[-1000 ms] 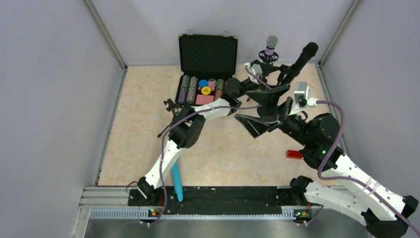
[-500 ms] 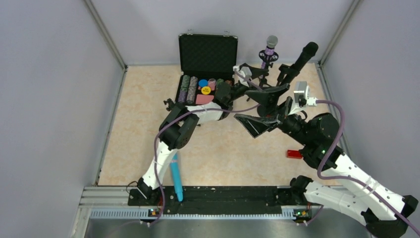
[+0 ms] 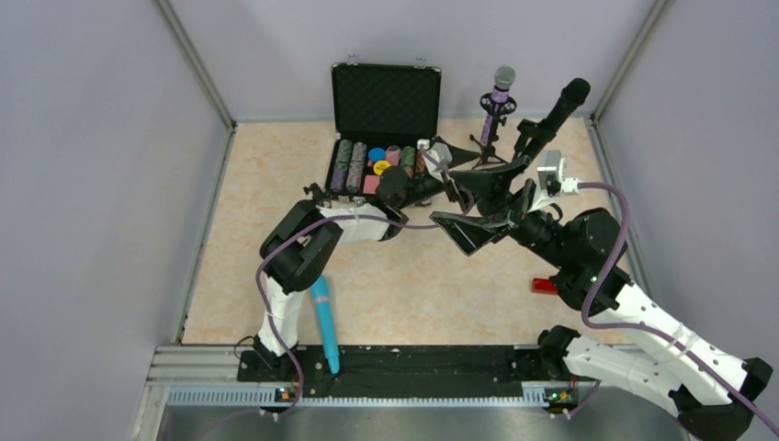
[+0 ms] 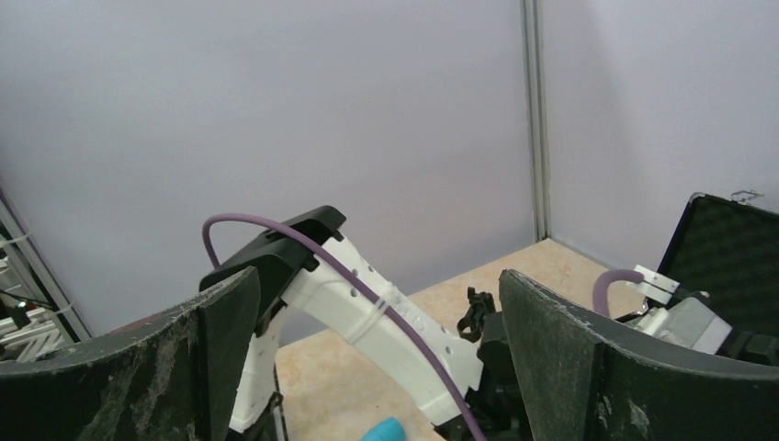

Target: Attach the microphones to the stand

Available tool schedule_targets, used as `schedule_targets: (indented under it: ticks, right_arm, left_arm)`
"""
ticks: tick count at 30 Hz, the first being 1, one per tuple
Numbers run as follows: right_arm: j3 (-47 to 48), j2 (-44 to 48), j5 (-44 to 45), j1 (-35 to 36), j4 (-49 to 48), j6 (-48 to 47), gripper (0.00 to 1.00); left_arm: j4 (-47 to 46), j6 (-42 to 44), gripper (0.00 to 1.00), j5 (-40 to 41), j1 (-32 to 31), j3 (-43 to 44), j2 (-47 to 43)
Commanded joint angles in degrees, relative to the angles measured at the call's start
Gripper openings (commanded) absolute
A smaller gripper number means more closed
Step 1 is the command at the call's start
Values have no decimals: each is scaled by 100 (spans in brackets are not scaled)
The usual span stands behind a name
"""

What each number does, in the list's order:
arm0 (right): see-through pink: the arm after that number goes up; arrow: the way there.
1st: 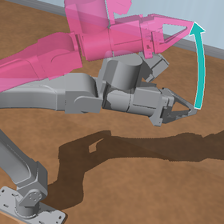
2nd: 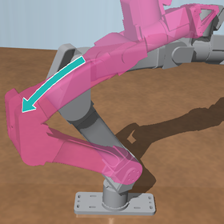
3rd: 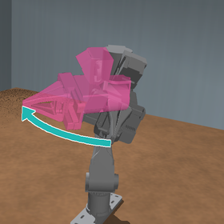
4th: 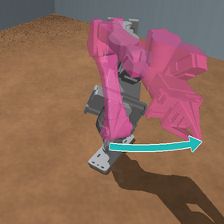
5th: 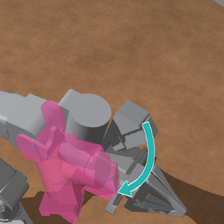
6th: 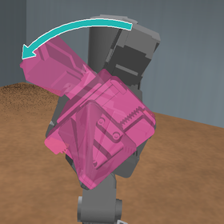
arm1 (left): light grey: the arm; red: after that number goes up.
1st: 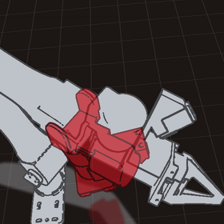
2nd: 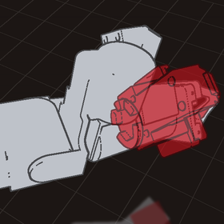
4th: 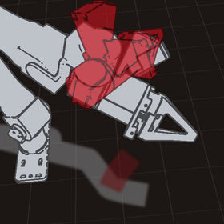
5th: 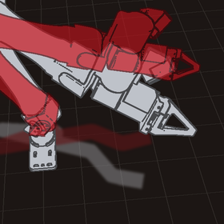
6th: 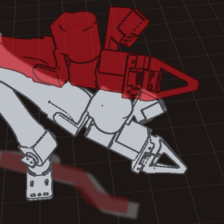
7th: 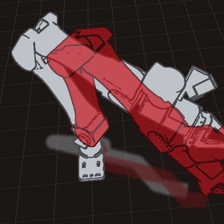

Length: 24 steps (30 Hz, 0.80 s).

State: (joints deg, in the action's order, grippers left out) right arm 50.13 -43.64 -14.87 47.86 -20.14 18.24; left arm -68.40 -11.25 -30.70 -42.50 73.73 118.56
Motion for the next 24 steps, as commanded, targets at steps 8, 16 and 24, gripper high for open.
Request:
schedule_targets:
  ticks: [8,16,24]
  right_arm:
    - [-113,13,-12,57,-299,75,98]
    - [-271,-84,-46,57,-459,134,99]
    - [-380,-267,-107,62,-576,140,99]
  left_arm:
    - [1288,592,99,-475,18,-1553,-1458]
    - [3948,891,99,-578,14,-1707,-2184]
    - [5210,1154,99,159,12,-2272,-2829]
